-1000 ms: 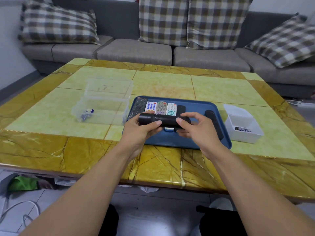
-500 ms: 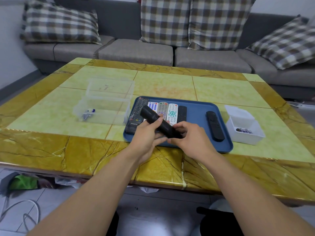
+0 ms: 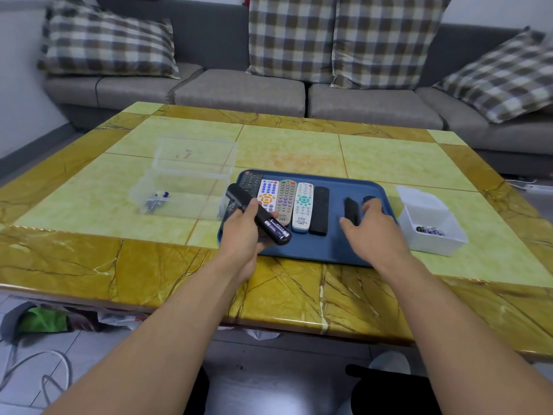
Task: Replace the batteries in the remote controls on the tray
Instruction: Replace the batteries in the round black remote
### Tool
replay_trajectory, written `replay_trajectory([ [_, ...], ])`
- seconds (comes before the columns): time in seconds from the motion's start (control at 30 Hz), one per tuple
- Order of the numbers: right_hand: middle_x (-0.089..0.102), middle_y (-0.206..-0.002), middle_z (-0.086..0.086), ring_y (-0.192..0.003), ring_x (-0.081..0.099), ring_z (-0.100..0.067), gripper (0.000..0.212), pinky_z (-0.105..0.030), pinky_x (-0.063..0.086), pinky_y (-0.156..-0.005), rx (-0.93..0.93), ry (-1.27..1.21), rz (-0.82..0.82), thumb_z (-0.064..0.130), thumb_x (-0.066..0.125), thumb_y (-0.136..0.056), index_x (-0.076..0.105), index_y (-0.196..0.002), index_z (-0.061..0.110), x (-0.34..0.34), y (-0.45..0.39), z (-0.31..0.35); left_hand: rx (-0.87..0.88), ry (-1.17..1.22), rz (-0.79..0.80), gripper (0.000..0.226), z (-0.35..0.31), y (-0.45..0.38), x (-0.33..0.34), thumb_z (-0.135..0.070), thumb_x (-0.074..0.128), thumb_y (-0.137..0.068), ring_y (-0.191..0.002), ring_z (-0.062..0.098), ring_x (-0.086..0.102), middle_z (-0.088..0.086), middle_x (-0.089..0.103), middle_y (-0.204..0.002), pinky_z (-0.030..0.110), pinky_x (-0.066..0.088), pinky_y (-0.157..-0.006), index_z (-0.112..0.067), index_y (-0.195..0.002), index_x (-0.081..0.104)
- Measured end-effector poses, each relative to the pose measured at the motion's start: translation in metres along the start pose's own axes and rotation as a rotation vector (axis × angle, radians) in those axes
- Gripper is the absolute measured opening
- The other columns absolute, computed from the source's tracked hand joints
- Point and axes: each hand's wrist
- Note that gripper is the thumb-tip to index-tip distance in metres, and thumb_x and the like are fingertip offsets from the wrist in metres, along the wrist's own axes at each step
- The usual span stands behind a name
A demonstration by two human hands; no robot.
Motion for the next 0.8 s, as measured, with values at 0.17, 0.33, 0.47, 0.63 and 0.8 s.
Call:
replay_trajectory([
  [0.17,0.057,-0.129,-0.015,-0.113,0.058,-0.037,0.063,-0.039,0.04,-0.075,0.023,0.254,0.115,0.057,0.056,-0.092,0.042,-0.132,0.011,0.006,-0.004,-0.002,-0.003,-0.03,0.028,0.041,0.0,0.005,0.002,-0.043,0.055,-0.101,-0.07,0.021,0.07,0.008,0.072,-0.08,0.036,0.061,-0.066,-0.006,-0.113,0.067],
  [0.33,0.065,-0.099,-0.003,-0.086,0.06,-0.026,0.036,-0.032,0.041,-0.069,-0.03,0.333,0.038,0.055,0.059,-0.091,0.06,-0.11,0.024,0.0,-0.005,0.009,-0.068,0.054,0.078,0.04,-0.006,0.012,0.005,-0.037,0.047,-0.107,-0.076,0.026,0.073,0.016,0.071,-0.091,0.038,0.064,-0.068,-0.003,-0.12,0.062],
  [0.47,0.066,-0.086,0.015,-0.08,0.059,-0.009,0.012,-0.03,0.048,-0.066,-0.402,-0.075,-0.08,0.047,0.067,-0.089,0.071,-0.095,0.038,-0.003,0.01,0.028,-0.085,0.095,0.115,0.038,-0.008,0.015,0.008,-0.031,0.042,-0.109,-0.081,0.03,0.073,0.017,0.071,-0.091,0.041,0.064,-0.076,0.0,-0.122,0.06],
  [0.63,0.06,-0.095,0.018,-0.072,0.053,-0.002,0.027,-0.03,0.049,-0.067,-0.716,-0.165,0.037,0.048,0.07,-0.086,0.073,-0.112,0.041,0.009,0.04,0.046,-0.107,0.058,0.142,0.045,-0.009,0.021,0.012,-0.036,0.044,-0.108,-0.081,0.031,0.071,0.023,0.071,-0.101,0.035,0.058,-0.061,0.002,-0.121,0.063],
  [0.8,0.058,-0.105,0.02,-0.08,0.05,0.001,0.034,-0.032,0.05,-0.071,-0.729,-0.084,0.01,0.051,0.068,-0.088,0.07,-0.119,0.04,0.012,0.045,0.048,-0.148,0.114,0.18,0.047,-0.008,0.025,0.013,-0.038,0.044,-0.107,-0.089,0.034,0.07,0.025,0.069,-0.116,0.032,0.053,-0.057,0.002,-0.124,0.062],
])
Point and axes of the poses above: each hand's wrist, its own y-axis away from the middle knuckle, its own x-axis out of the palm, z = x × y
